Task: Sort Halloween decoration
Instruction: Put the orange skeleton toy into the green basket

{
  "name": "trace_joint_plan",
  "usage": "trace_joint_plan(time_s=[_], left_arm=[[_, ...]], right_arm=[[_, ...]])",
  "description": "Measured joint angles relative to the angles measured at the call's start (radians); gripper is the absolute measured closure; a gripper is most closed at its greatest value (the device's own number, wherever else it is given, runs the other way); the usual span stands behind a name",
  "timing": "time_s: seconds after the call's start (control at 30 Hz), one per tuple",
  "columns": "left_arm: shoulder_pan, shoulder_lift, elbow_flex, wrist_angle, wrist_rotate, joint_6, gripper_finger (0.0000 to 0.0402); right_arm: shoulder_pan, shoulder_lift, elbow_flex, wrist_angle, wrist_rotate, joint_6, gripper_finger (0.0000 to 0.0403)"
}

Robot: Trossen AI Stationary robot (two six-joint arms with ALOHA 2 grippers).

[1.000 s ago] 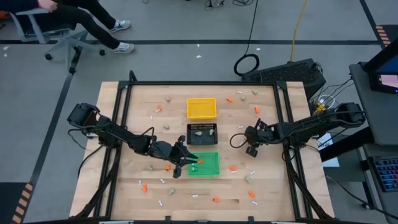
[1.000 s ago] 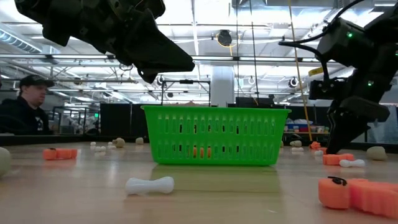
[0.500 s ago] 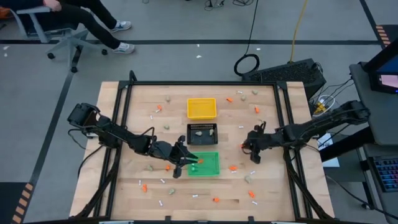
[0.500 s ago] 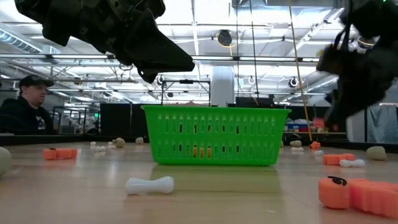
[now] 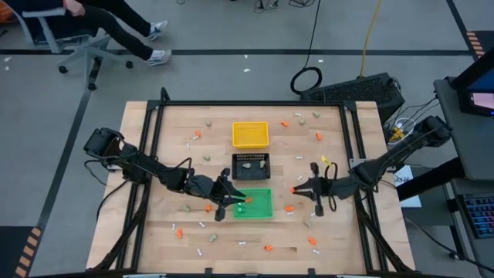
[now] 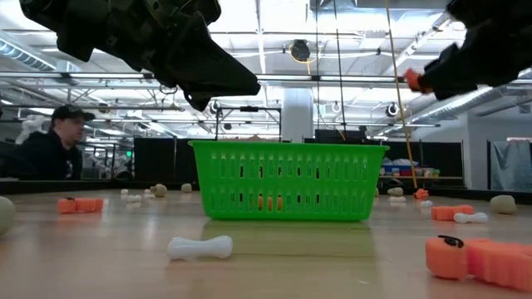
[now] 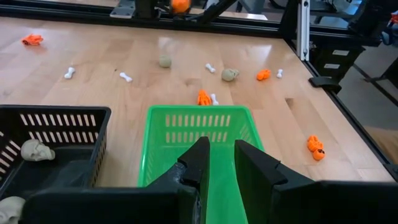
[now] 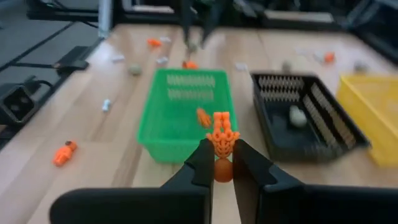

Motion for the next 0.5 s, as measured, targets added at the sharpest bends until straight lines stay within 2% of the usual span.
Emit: trace_joint_plan(time_s=[0.23,0.5], left_arm=[[0.000,0.000,0.000,0.000,0.000,0.000,0.0328],[0.000,0.000,0.000,0.000,0.000,-0.005,0.0328]], right_arm=[[0.026,0.035,0.001,0.147,-0.002,-0.138,0.0385],[0.024,0.035,0.001,0.253,-0.002,-0.207,0.0385]])
